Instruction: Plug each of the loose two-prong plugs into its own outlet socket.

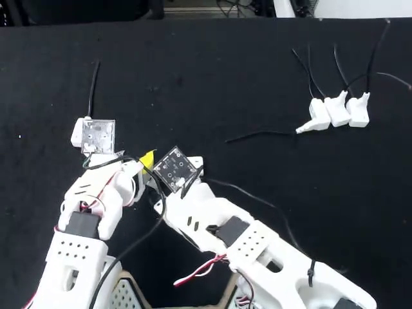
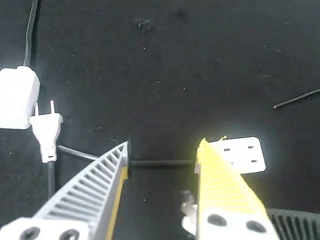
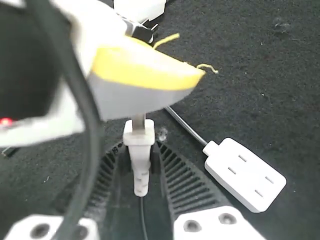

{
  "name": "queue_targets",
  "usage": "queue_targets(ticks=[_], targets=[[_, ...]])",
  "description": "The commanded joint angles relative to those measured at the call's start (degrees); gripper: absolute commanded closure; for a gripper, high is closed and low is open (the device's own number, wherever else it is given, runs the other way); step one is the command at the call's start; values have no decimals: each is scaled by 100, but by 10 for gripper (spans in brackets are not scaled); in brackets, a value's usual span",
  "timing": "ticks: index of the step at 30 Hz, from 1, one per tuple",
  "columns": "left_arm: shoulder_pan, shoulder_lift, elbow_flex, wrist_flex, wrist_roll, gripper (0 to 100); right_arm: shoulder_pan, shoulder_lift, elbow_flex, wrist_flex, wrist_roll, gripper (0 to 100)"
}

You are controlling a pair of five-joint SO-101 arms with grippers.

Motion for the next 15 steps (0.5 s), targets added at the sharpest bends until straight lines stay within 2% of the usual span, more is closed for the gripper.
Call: queue_targets(ticks=[1, 9, 15], targets=[[233, -70, -48, -105, -70, 779, -53, -127, -31, -149, -35, 987], [-418, -35, 127, -105, -79, 779, -44, -163, -31, -132, 0, 987], [-462, -79, 356, -105, -237, 779, -44, -163, -66, -132, 0, 988]])
